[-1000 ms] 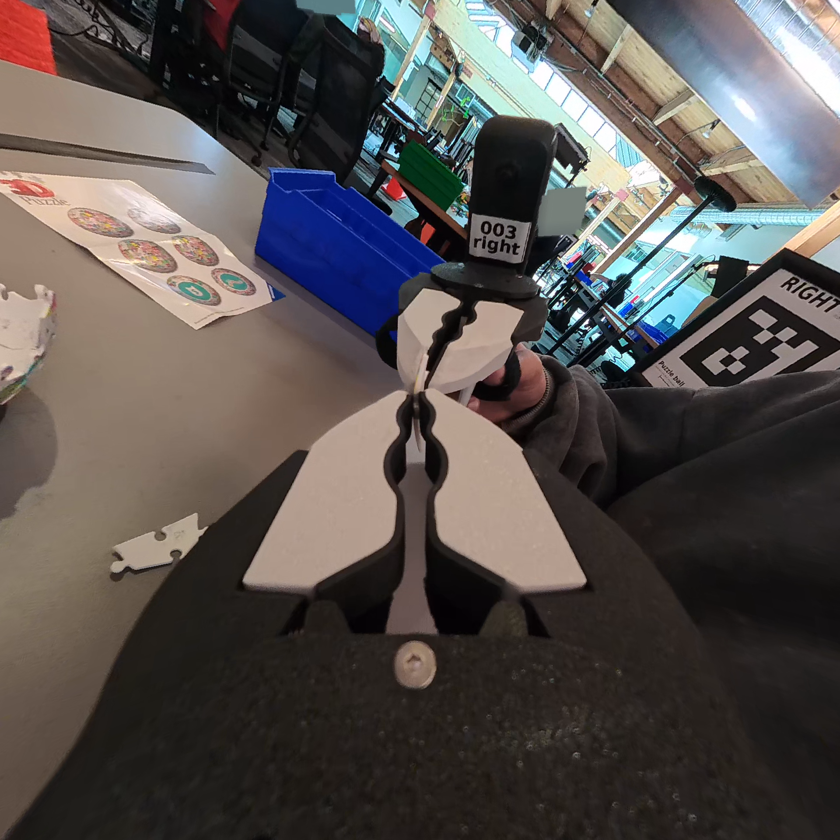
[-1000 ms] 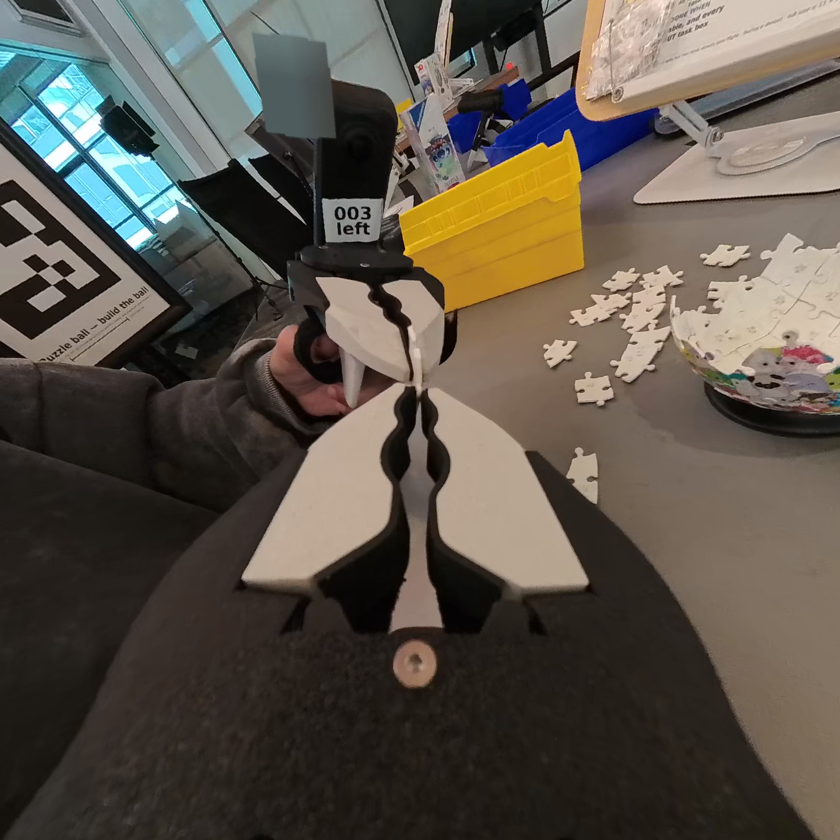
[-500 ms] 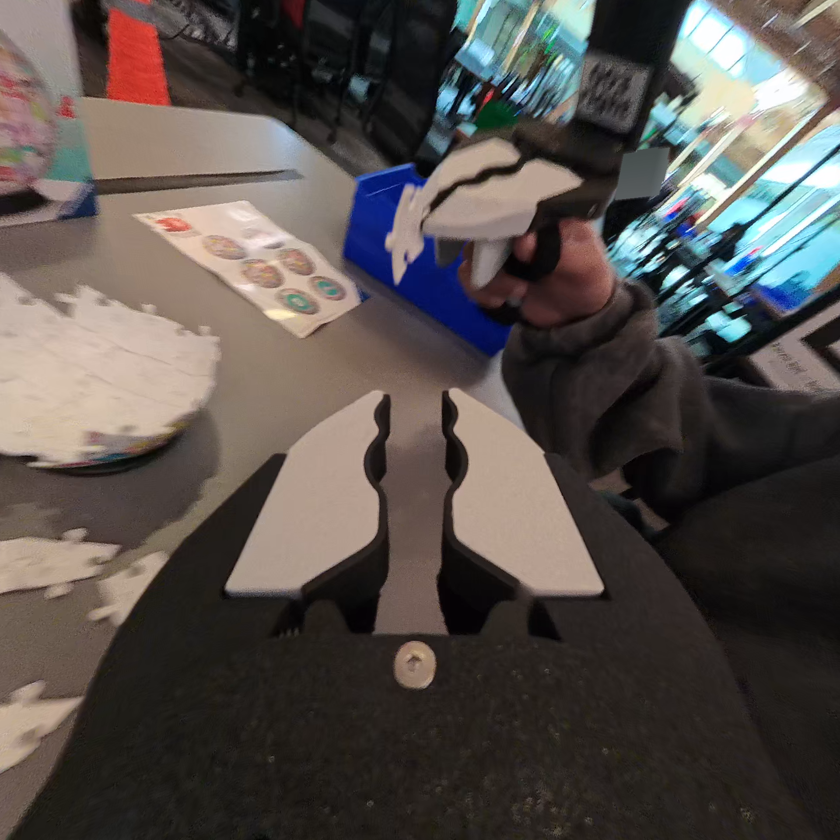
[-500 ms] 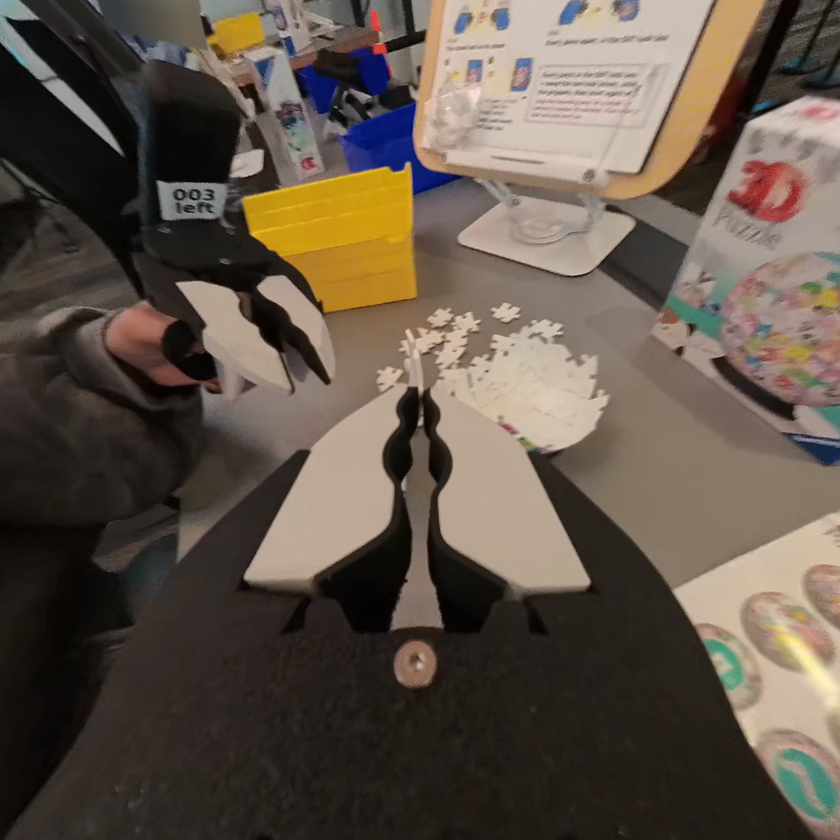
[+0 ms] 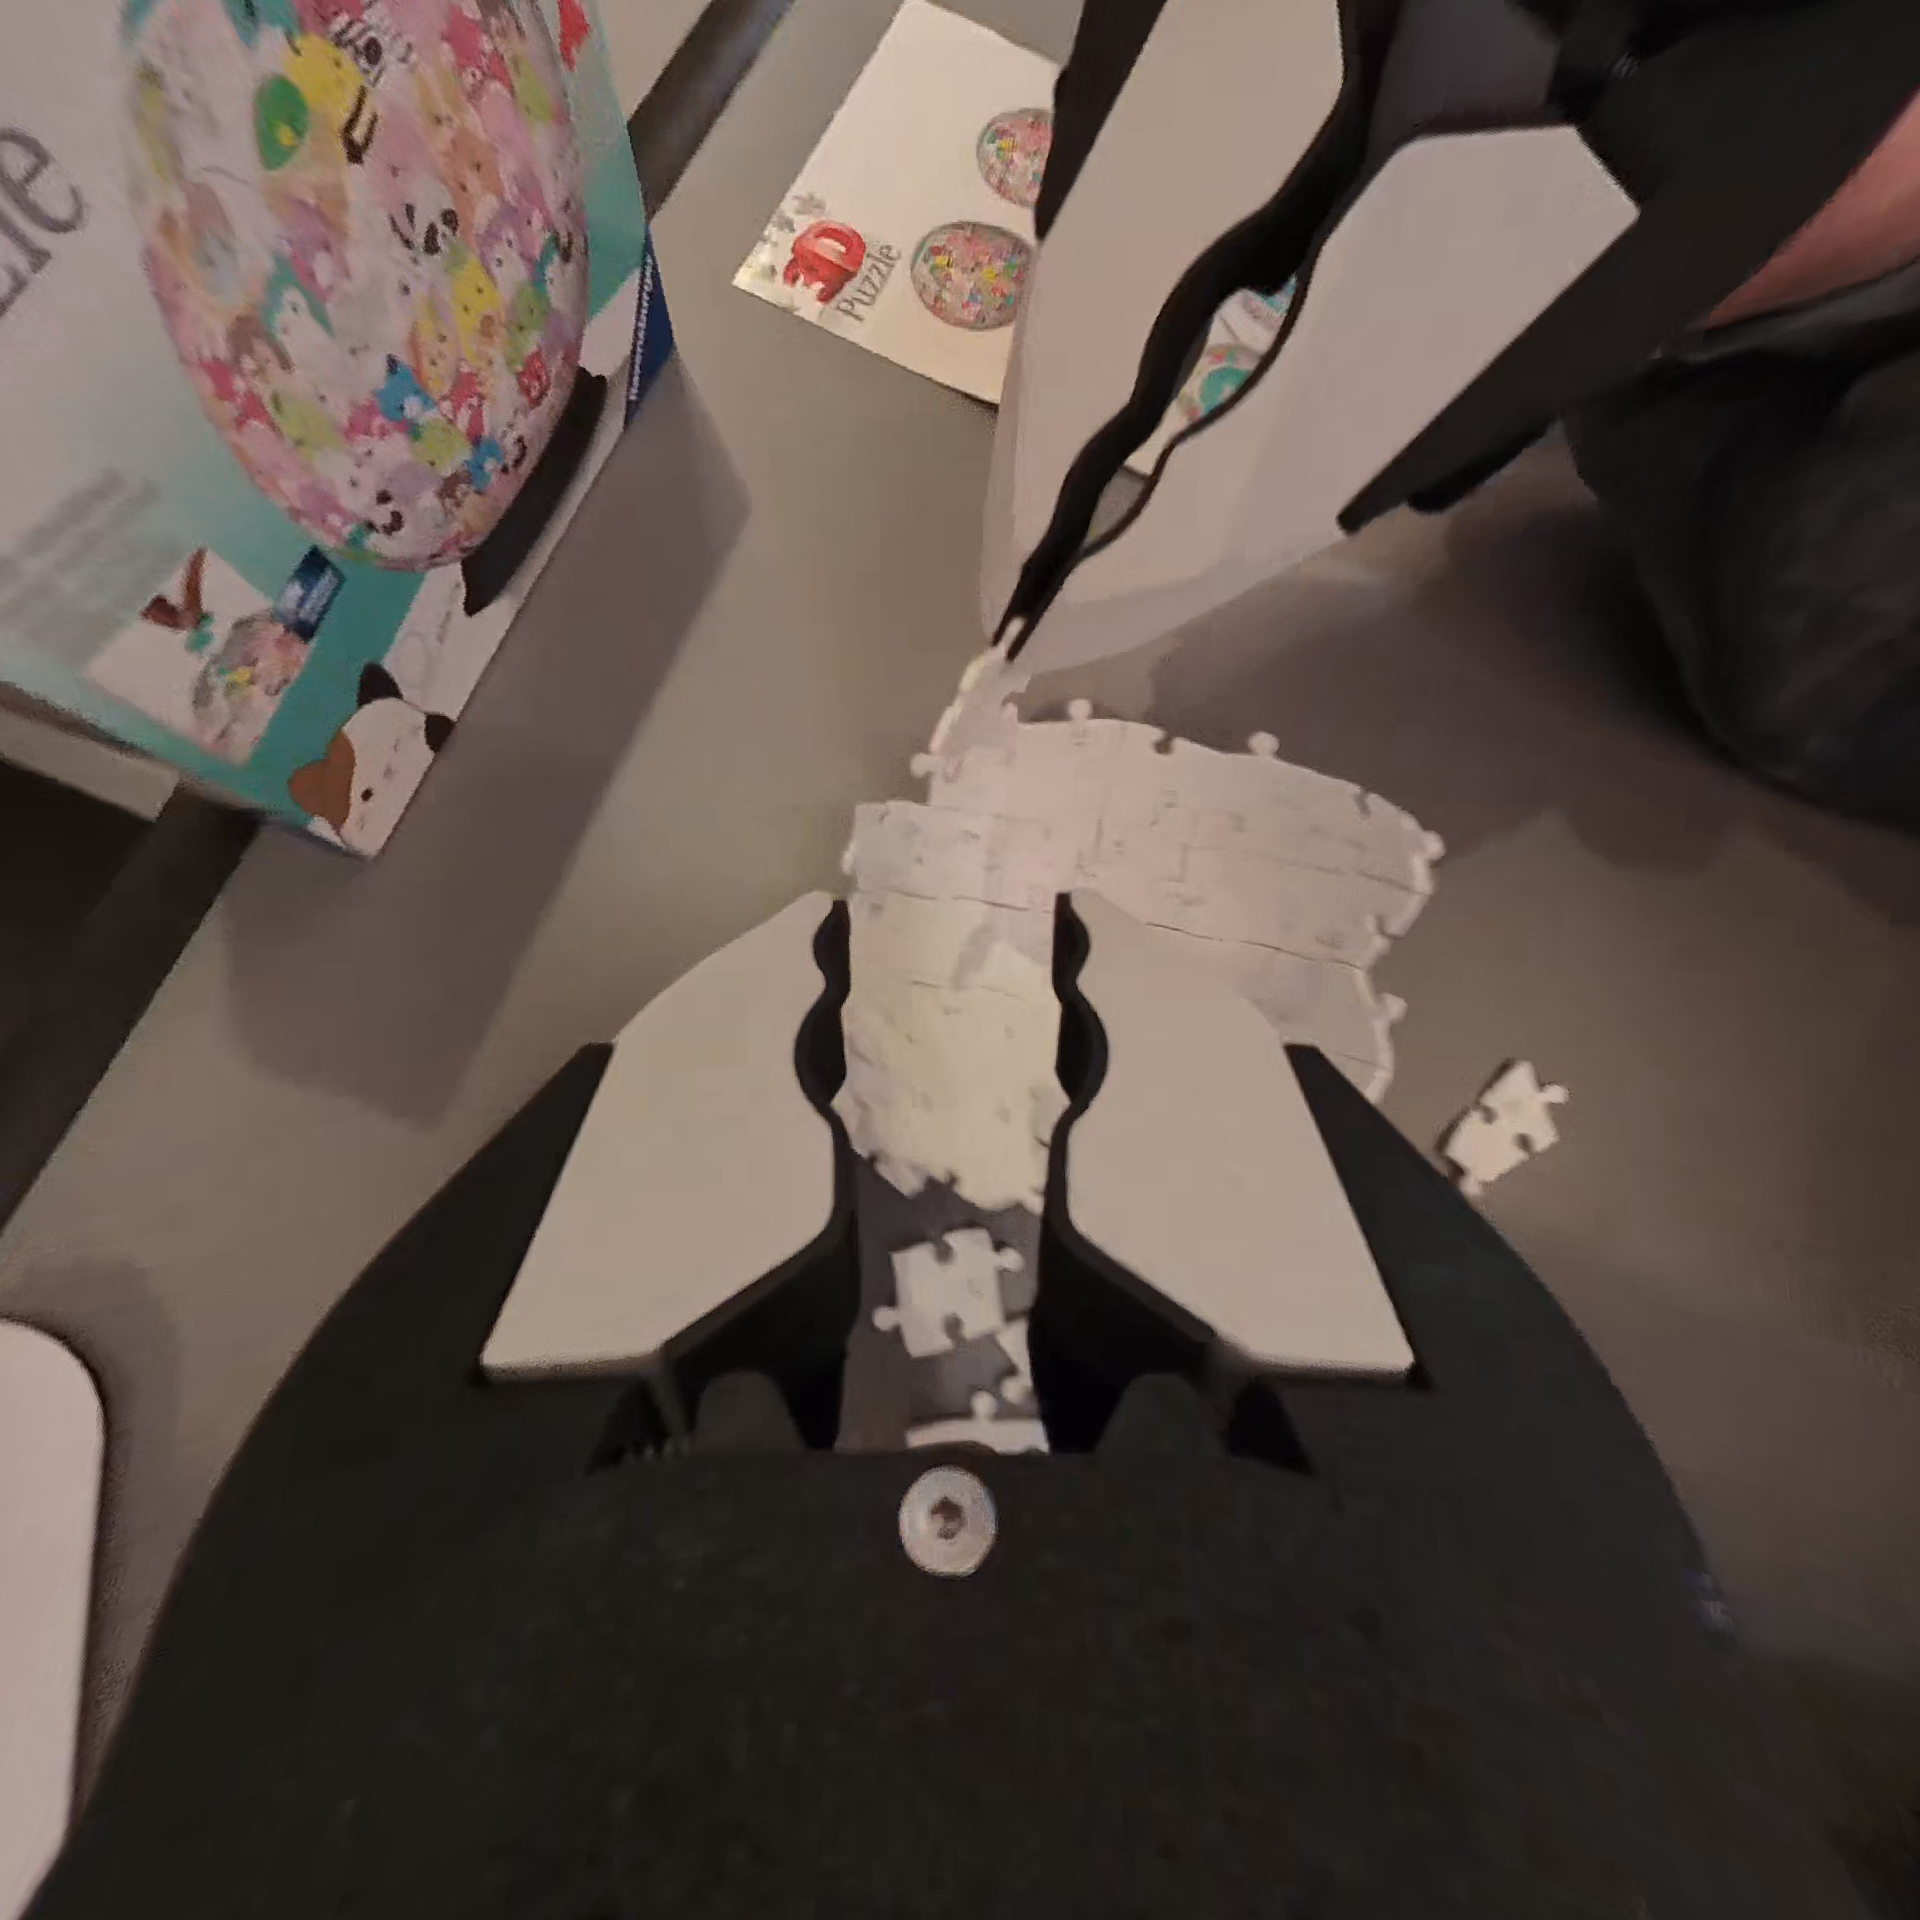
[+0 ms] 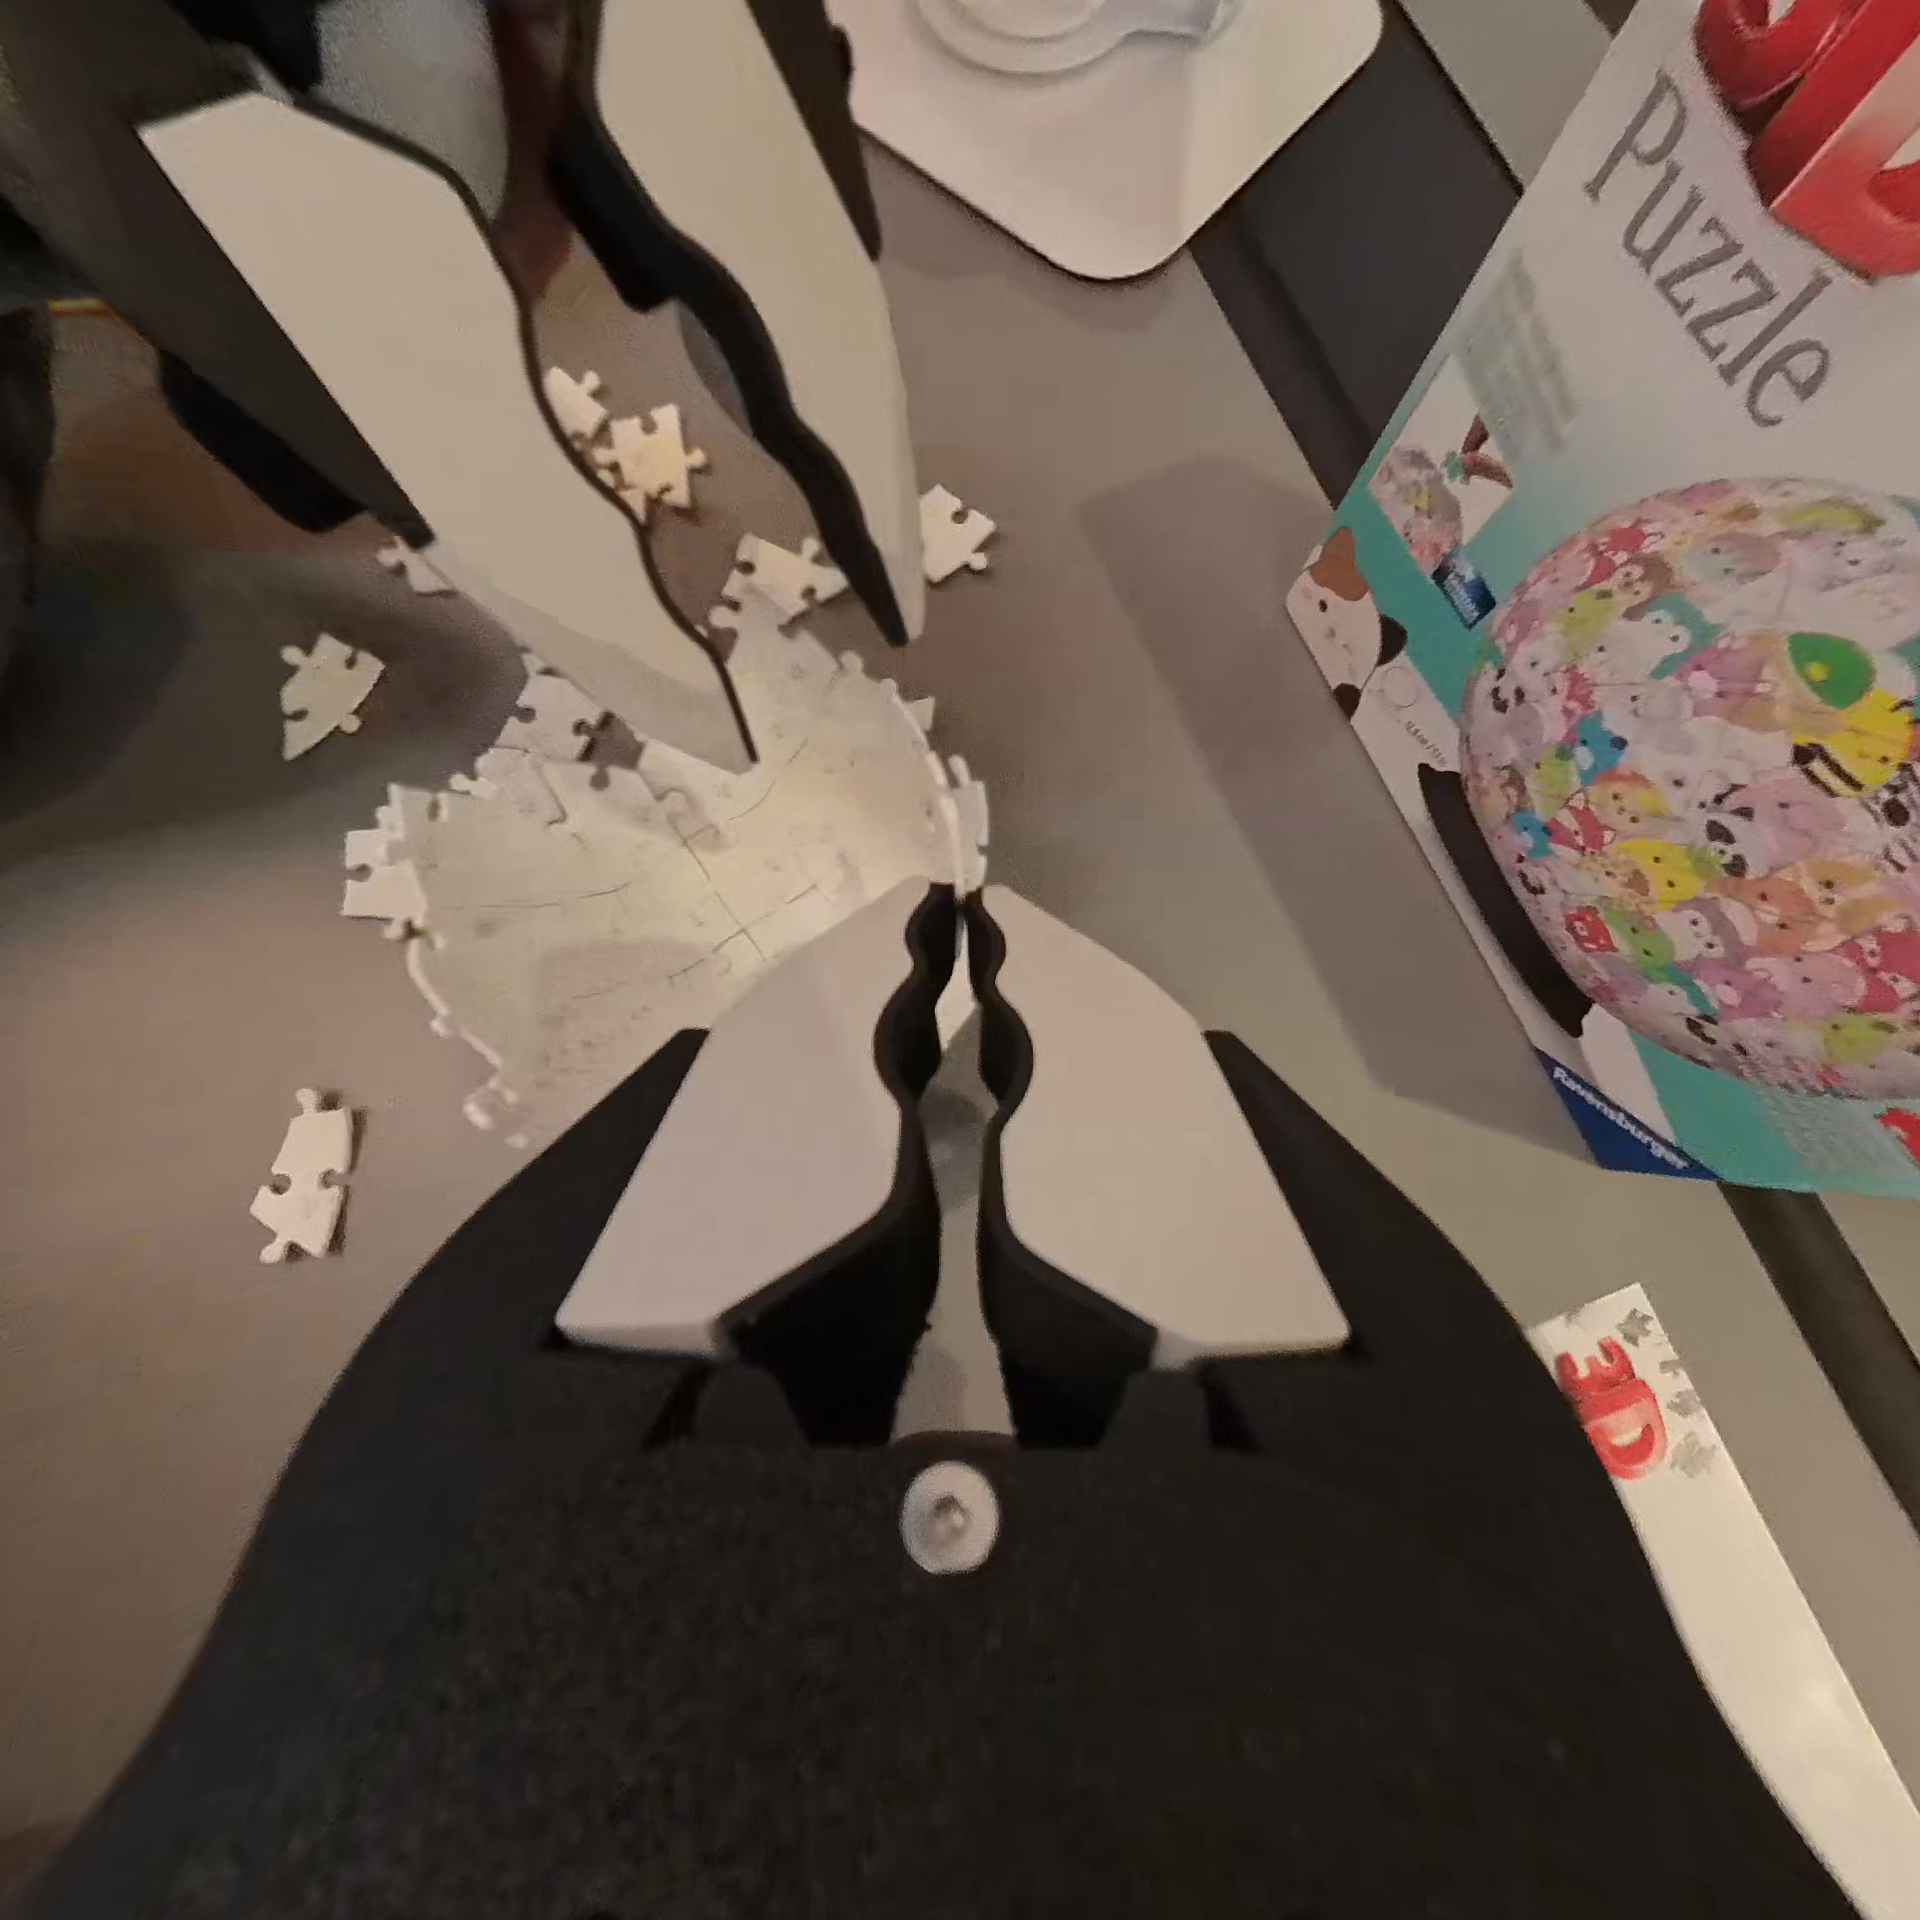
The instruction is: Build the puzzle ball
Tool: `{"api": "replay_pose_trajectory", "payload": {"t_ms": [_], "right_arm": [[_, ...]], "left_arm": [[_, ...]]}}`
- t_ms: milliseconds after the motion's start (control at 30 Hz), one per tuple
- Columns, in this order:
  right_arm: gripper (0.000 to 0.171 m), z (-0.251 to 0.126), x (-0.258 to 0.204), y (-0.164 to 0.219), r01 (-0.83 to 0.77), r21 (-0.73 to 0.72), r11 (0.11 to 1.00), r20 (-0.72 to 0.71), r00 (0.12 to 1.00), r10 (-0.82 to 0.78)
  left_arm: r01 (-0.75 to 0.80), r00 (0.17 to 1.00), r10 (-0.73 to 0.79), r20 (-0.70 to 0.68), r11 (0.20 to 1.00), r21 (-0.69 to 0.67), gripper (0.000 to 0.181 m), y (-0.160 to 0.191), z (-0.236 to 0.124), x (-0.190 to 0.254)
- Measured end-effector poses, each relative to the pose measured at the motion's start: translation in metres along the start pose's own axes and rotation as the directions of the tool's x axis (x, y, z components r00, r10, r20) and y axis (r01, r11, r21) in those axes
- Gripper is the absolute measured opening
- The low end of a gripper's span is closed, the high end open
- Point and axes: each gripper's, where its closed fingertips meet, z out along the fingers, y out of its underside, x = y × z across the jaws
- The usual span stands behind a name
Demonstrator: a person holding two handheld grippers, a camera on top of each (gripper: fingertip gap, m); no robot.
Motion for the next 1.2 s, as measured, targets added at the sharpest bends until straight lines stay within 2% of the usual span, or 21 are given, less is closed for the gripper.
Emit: {"api": "replay_pose_trajectory", "payload": {"t_ms": [200, 300, 400, 733, 1200], "right_arm": [[0.002, 0.018, 0.005, 0.008, 0.018, -0.032, 0.999, 0.009, 1.000, -0.018], [0.002, 0.019, 0.004, 0.007, 0.023, -0.013, 1.000, 0.002, 1.000, -0.023], [0.002, 0.021, 0.009, 0.015, 0.056, -0.064, 0.996, -0.031, 0.998, -0.058], [0.002, 0.020, 0.014, 0.014, 0.036, -0.013, 0.999, -0.007, 0.999, -0.036], [0.002, 0.028, 0.014, 0.012, 0.079, -0.012, 0.997, -0.005, 0.997, -0.079]], "left_arm": [[-0.107, 0.992, 0.099, -0.079, 0.989, -0.099, 0.037, 0.007, 0.030, -0.019], [-0.146, 0.985, 0.133, -0.106, 0.981, -0.131, 0.037, 0.008, 0.037, -0.019], [-0.170, 0.982, 0.156, -0.103, 0.975, -0.141, 0.037, 0.007, 0.042, -0.021], [-0.152, 0.981, 0.131, -0.145, 0.977, -0.147, 0.027, 0.010, 0.056, -0.023], [-0.125, 0.977, 0.100, -0.186, 0.984, -0.130, 0.023, 0.008, 0.051, -0.021]]}}
